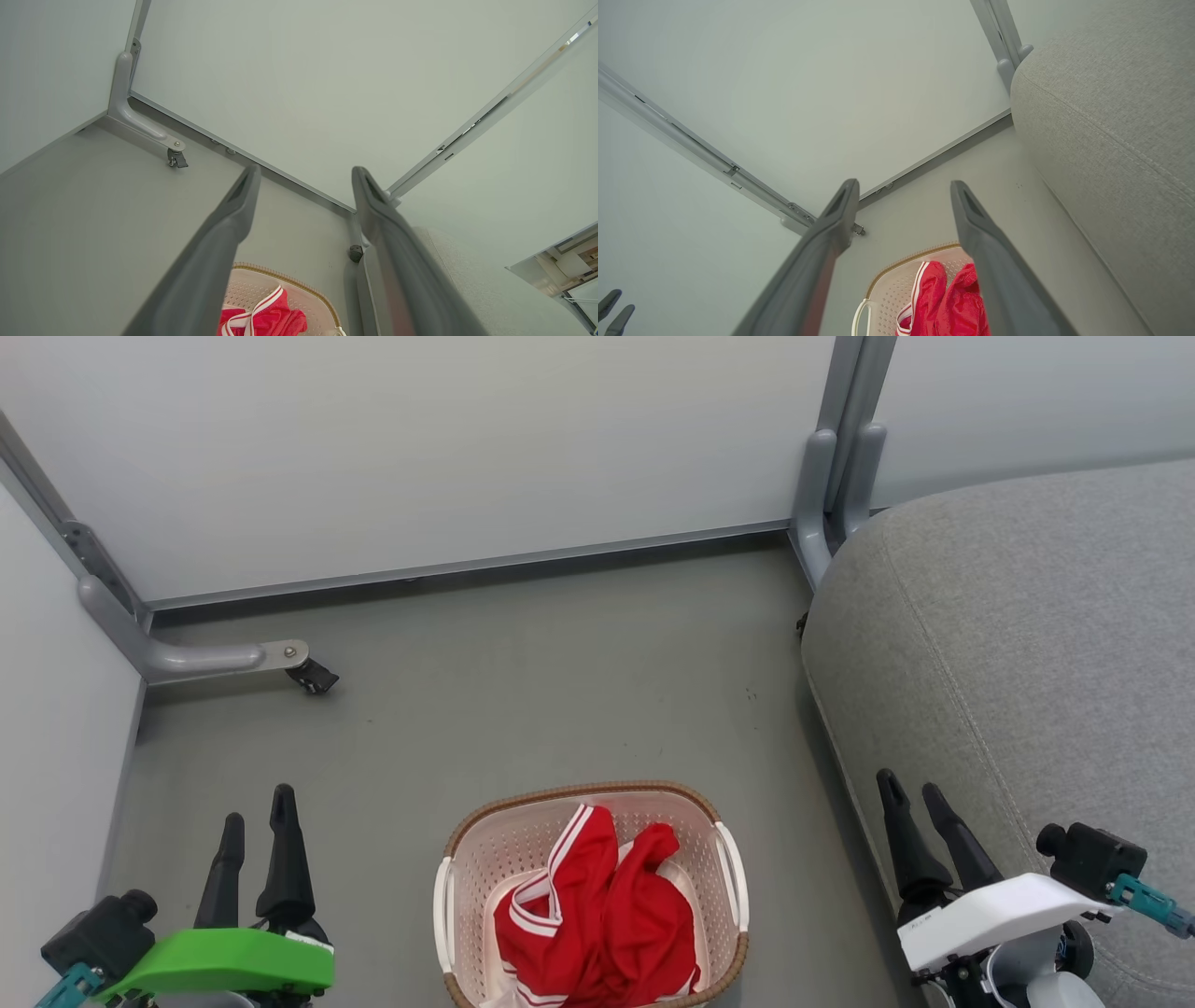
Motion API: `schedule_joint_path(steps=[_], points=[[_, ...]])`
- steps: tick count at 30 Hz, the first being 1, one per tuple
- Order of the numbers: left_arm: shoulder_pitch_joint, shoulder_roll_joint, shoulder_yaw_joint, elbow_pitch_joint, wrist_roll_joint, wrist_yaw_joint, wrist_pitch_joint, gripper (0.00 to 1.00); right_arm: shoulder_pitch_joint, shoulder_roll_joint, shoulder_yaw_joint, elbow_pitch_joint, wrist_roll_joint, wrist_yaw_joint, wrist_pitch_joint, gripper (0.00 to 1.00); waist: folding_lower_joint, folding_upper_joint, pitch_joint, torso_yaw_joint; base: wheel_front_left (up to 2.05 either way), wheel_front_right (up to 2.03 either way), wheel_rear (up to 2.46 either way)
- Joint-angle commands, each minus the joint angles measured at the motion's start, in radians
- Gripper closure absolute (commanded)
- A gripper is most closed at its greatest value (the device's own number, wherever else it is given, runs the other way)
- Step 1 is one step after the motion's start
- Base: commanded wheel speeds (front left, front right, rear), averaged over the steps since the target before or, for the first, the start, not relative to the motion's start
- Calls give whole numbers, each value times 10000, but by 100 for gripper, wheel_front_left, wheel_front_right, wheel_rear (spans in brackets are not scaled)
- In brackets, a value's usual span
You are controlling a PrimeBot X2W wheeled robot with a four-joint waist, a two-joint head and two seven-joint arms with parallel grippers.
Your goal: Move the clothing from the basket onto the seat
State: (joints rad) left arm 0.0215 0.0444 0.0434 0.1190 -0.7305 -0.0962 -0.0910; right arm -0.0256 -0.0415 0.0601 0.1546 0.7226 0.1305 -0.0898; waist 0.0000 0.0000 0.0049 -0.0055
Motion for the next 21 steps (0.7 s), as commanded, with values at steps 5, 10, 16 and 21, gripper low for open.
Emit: schedule_joint_path(steps=[5,10,16,21], points=[[112,112,-88,-249,870,26,-233,0,84,-73,23,-170,-1063,3,-242,0,0,0,-8,7,0,0,0],[223,142,-145,-327,1502,56,-378,0,141,-77,68,-227,-1643,3,-392,0,0,0,-22,-22,0,0,0],[329,161,-242,-420,2210,94,-553,0,167,-79,106,-302,-2205,3,-550,0,0,0,-28,-61,0,0,0],[411,176,-325,-463,2736,138,-663,0,190,-84,166,-352,-2726,3,-677,0,0,0,-27,-78,0,0,0]])
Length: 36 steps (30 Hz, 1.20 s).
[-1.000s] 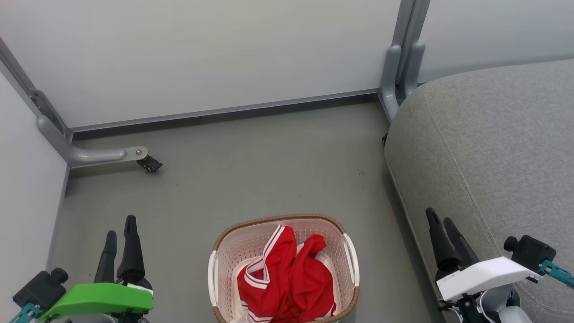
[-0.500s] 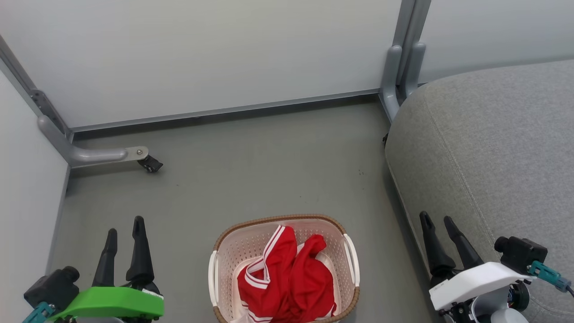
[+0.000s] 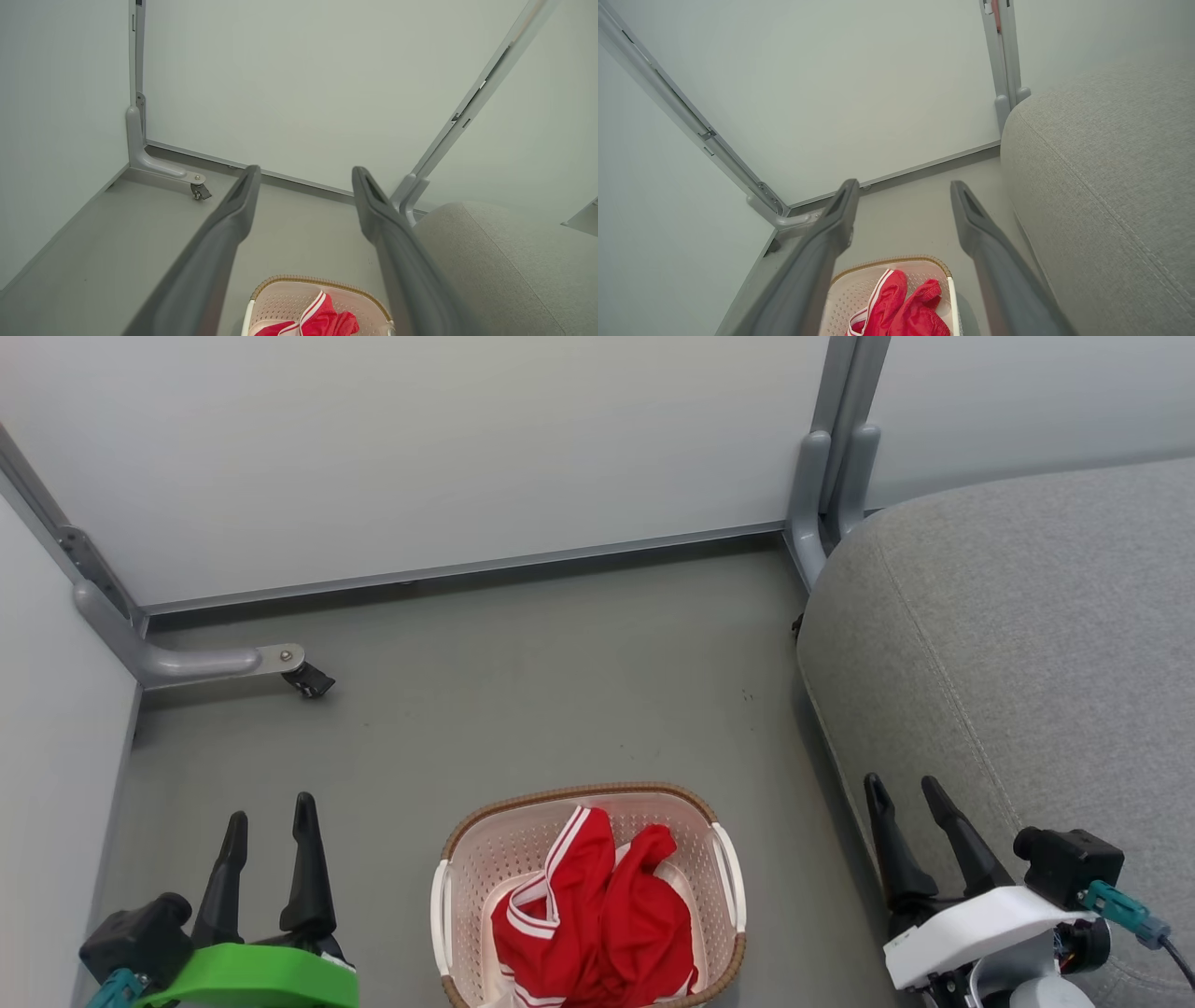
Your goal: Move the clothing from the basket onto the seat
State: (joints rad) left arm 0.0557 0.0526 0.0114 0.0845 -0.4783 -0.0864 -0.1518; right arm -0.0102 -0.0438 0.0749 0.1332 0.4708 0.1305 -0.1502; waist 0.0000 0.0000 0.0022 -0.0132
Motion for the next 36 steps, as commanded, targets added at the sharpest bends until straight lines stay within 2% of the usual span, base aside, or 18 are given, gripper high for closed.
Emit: schedule_joint_path(steps=[1,26,36], points=[[85,99,-19,-129,341,50,-93,0,50,-61,30,-149,-314,3,-110,0,0,0,0,-4,0,0,0],[506,139,-251,-261,2687,247,-664,0,345,-78,451,-400,-2535,2,-667,0,0,0,-173,-96,0,0,0],[667,134,-320,-260,3442,182,-849,0,486,-82,455,-425,-3190,2,-867,0,0,0,-191,-96,0,0,0]])
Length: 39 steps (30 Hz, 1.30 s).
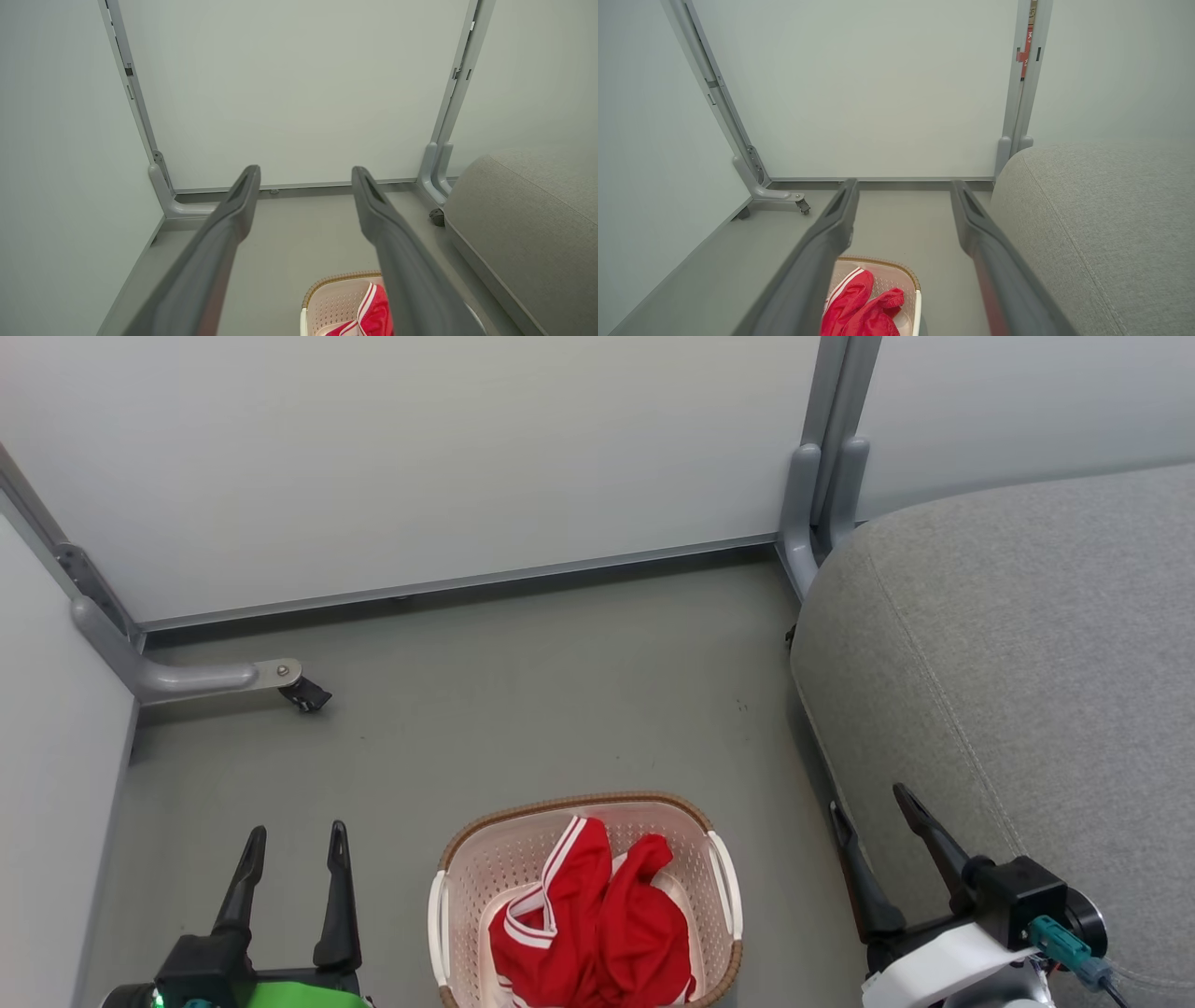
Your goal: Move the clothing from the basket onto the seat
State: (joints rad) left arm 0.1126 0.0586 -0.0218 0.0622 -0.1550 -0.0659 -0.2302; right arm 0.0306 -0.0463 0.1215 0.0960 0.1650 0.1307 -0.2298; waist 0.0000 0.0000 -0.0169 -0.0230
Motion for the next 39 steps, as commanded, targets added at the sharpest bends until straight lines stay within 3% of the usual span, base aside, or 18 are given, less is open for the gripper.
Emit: schedule_joint_path(steps=[1,17,39], points=[[115,71,15,-32,261,-36,-91,0,100,-59,-45,-50,-156,0,-96,0,0,0,-2,4,0,0,0],[376,-41,114,132,1163,-154,-374,0,256,-65,-71,-102,-1087,-1,-366,0,0,0,-31,66,0,0,0],[404,-76,57,407,964,-254,-359,0,246,-64,-53,-71,-1127,-1,-371,0,0,0,247,156,0,0,0]])
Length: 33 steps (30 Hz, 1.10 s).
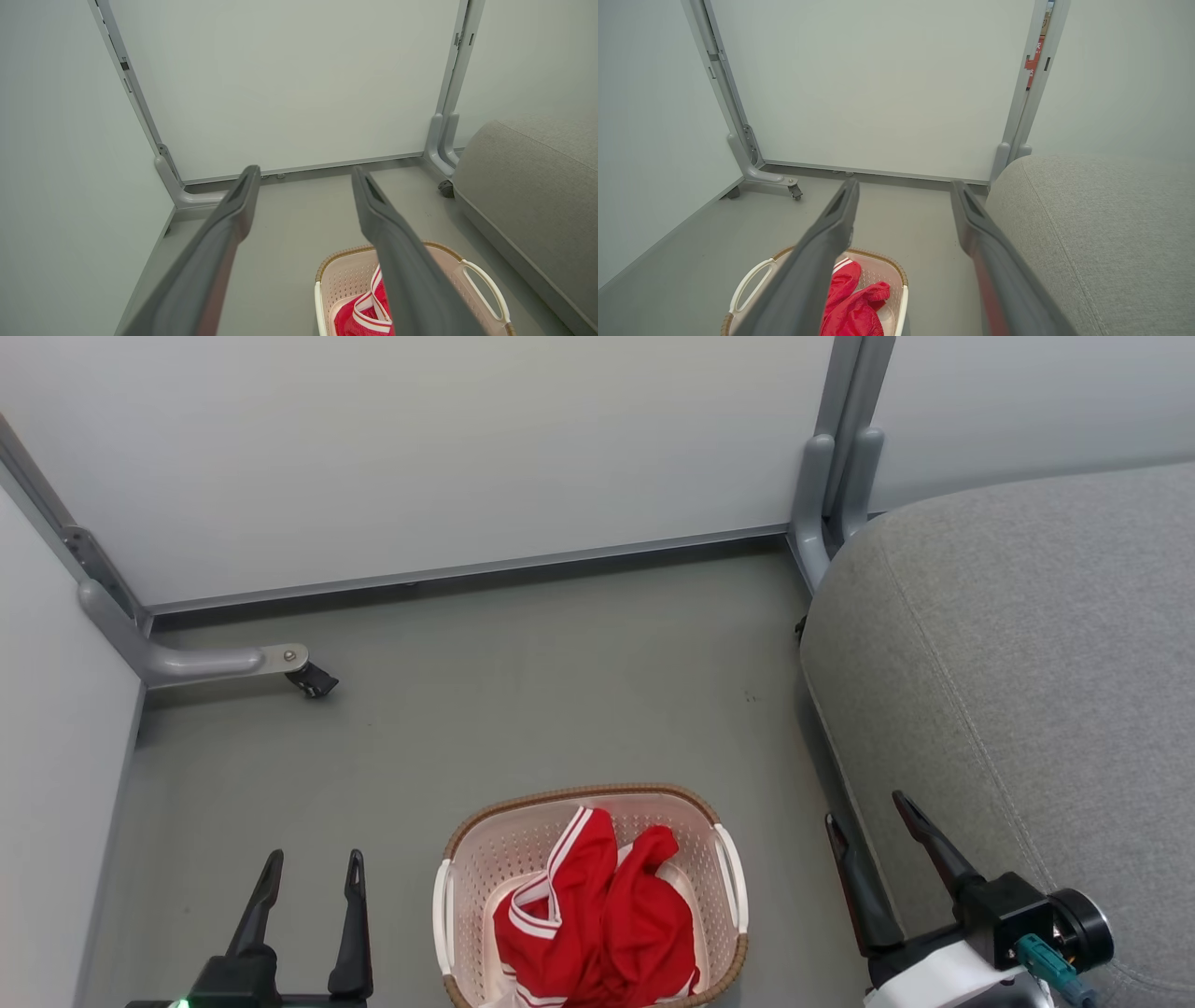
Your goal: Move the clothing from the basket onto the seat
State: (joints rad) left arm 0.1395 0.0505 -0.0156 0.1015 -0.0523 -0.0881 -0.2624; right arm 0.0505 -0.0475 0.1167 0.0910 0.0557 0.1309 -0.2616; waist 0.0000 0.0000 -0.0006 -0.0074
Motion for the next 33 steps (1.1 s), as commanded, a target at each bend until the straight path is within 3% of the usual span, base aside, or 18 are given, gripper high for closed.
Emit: schedule_joint_path(steps=[1,7,15,23,33], points=[[117,5,-18,34,-78,-43,-35,0,24,-52,-11,-22,-34,-3,-52,0,0,0,144,4,0,0,0],[-454,5,-31,59,-179,-189,-37,0,-431,-51,-103,-184,-96,-3,-51,0,0,0,1289,63,0,0,0],[-1771,323,-481,509,-475,-438,-35,0,-1539,-49,-354,-510,-318,-3,-51,0,0,0,3634,293,0,0,0],[-4286,1746,-3557,2099,-1872,-432,-23,0,-2725,-46,-829,-852,-453,-3,-51,0,0,0,5723,491,0,0,0],[-7696,2539,-6769,4012,-3140,-430,-24,0,-3785,-43,-1258,-1327,-325,-3,-51,0,0,0,7598,50,0,0,0]])
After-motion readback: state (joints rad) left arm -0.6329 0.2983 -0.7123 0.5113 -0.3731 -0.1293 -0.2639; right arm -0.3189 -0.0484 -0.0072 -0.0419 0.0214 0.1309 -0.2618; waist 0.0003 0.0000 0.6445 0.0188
